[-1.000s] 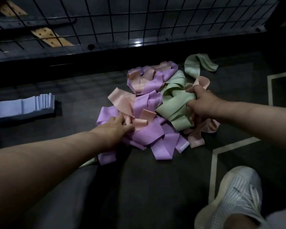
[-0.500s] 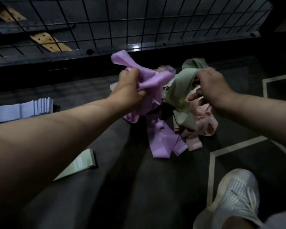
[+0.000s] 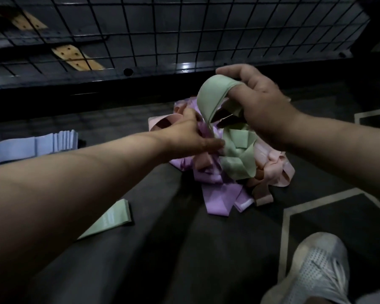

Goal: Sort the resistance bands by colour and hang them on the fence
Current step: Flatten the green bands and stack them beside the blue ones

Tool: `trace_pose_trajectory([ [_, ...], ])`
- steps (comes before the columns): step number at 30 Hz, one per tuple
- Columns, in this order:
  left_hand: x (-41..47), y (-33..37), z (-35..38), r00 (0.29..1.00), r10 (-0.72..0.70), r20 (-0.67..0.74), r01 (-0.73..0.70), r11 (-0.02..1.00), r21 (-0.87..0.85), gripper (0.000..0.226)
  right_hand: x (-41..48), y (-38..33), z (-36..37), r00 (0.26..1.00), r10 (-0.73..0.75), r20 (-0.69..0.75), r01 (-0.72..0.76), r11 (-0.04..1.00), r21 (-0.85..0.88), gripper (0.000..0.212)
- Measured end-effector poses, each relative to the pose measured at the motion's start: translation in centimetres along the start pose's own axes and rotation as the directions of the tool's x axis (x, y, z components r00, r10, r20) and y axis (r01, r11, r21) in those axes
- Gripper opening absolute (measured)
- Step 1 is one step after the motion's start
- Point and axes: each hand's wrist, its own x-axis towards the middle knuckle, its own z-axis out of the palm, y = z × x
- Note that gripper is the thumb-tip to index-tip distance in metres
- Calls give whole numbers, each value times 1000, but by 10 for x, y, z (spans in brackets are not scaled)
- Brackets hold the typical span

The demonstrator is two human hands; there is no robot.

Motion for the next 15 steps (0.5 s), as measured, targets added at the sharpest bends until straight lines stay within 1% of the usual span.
trace_pose_trajectory([
  [1, -1, -3, 3, 999, 14, 30, -12, 998, -60, 106, 1, -3, 1, 999, 33, -4, -33, 997, 71, 27],
  [2, -3, -5, 4, 999, 26, 43, -21, 993, -117, 109, 3, -7, 1, 998, 57, -13, -55, 990, 130, 26],
  [3, -4, -7, 5, 999, 28, 45, -21, 987, -159, 100, 5, -9, -1, 997, 70, -20, -66, 983, 169, 26],
  [4, -6, -8, 6, 999, 28, 46, -20, 984, -178, 78, 7, -11, -2, 997, 70, -25, -65, 983, 174, 27],
  [5, -8, -8, 6, 998, 28, 48, -20, 986, -165, 50, 7, -14, -4, 998, 53, -33, -48, 990, 135, 28],
  [6, -11, -7, 5, 998, 12, 55, -3, 988, -152, 28, 9, -16, -7, 999, 22, -48, -19, 998, 60, 28],
  [7, -12, -7, 4, 997, -10, 74, 23, 984, -176, 21, 13, -16, -11, 997, -24, -69, 21, 999, -45, 28],
  [9, -14, -11, 0, 987, -53, 154, 98, 949, -299, 34, 21, -15, -20, 988, -103, -111, 71, 964, -256, 20],
  [10, -18, -12, -4, 979, -62, 193, 130, 924, -359, 42, 26, -14, -26, 987, -104, -125, 58, 944, -325, 15],
  [12, -23, -16, -15, 961, -46, 273, 163, 891, -423, 51, 35, -9, -42, 993, -9, -117, -38, 919, -393, 10],
  [13, -25, -19, -21, 949, -36, 314, 177, 884, -433, 51, 39, -5, -50, 993, 59, -101, -97, 896, -432, 15],
  [15, -31, -24, -30, 932, -24, 361, 187, 886, -425, 39, 45, 5, -65, 979, 188, -79, -200, 806, -558, 22],
])
